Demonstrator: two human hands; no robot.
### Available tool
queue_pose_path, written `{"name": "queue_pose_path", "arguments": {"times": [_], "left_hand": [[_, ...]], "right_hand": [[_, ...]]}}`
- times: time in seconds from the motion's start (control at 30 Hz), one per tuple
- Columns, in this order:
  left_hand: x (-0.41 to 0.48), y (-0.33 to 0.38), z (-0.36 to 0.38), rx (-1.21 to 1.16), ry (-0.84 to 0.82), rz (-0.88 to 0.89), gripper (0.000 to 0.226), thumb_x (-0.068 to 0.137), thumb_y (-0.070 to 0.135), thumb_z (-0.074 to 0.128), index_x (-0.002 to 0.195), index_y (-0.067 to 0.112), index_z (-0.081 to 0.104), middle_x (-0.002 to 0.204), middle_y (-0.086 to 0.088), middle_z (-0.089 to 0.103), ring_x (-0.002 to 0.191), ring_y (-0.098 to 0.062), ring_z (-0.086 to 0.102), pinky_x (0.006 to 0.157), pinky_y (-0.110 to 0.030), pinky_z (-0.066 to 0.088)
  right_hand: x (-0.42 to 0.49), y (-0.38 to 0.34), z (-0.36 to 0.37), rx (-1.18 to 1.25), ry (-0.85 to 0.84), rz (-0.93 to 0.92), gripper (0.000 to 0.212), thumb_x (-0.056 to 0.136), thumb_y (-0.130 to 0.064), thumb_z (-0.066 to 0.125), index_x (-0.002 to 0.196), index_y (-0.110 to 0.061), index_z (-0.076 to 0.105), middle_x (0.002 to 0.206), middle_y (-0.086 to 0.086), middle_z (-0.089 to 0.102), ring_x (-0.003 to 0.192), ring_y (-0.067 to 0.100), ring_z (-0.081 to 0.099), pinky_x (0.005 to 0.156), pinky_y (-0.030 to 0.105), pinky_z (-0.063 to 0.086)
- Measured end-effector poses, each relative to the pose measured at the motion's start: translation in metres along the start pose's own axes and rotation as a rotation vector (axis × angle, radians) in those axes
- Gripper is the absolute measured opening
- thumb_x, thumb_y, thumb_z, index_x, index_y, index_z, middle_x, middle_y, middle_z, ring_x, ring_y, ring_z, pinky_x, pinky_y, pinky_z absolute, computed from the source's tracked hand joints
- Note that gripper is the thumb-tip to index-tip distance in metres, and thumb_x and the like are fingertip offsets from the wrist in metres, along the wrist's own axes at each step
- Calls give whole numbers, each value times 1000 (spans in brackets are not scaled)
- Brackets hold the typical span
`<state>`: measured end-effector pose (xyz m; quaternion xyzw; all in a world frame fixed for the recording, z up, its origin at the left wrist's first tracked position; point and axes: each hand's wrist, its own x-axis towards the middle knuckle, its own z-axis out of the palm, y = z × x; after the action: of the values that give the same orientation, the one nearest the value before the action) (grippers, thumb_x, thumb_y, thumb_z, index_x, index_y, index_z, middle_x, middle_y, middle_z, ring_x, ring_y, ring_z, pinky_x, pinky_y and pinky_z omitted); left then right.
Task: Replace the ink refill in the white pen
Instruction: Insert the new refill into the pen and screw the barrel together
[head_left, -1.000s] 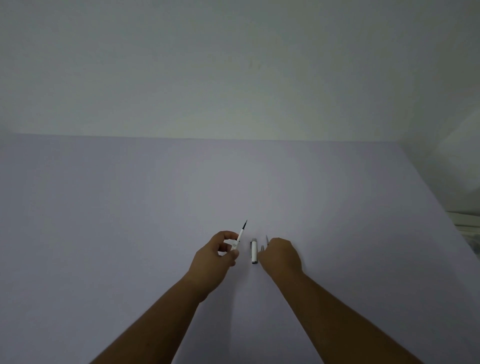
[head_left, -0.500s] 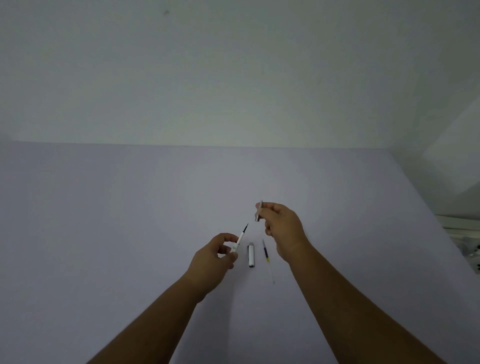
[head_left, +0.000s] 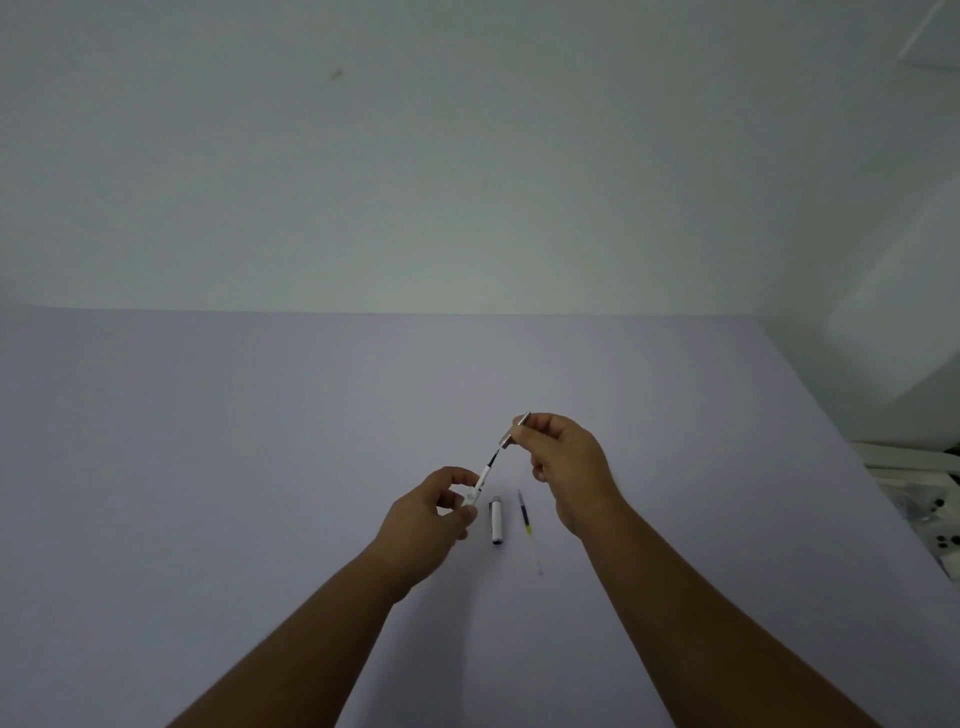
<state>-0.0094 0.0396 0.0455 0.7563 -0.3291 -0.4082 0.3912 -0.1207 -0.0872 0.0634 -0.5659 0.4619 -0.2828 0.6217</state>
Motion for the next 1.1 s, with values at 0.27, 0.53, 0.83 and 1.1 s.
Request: {"name": "queue_pose_path", "arguments": {"times": [0.27,0.53,0.83,1.1], "left_hand": [[-6,9,3,28,13,21,20,89,26,58,93,45,53,87,6,62,69,-8,65,57,-18,48],[-12,18,2,-31,69,45,13,88,24,60,85,37,57,85,6,64,67,-8,65,57,-18,48],[-16,33,1,-7,95,132,10,88,21,60,82,29,61,80,5,63,67,-12,60,76,-36,56],[-17,46,4,93,140,230,12,89,19,59,83,29,58,80,7,62,70,-15,58,76,-39,56]], "right_hand": [[-9,0,-6,-108,-116,-44,10,78,-22,69,88,-21,71,76,-8,68,60,3,55,63,20,42],[-17,-4,-12,-125,-183,-82,12,79,-22,67,83,-33,70,79,-11,72,67,-9,62,64,17,44],[-20,-9,-15,-87,-280,-18,10,77,-24,69,81,-15,68,59,-11,64,47,3,45,48,18,41],[-23,-19,-13,-92,-191,12,27,74,-46,71,70,-20,64,64,-5,59,51,11,41,51,23,40]]}}
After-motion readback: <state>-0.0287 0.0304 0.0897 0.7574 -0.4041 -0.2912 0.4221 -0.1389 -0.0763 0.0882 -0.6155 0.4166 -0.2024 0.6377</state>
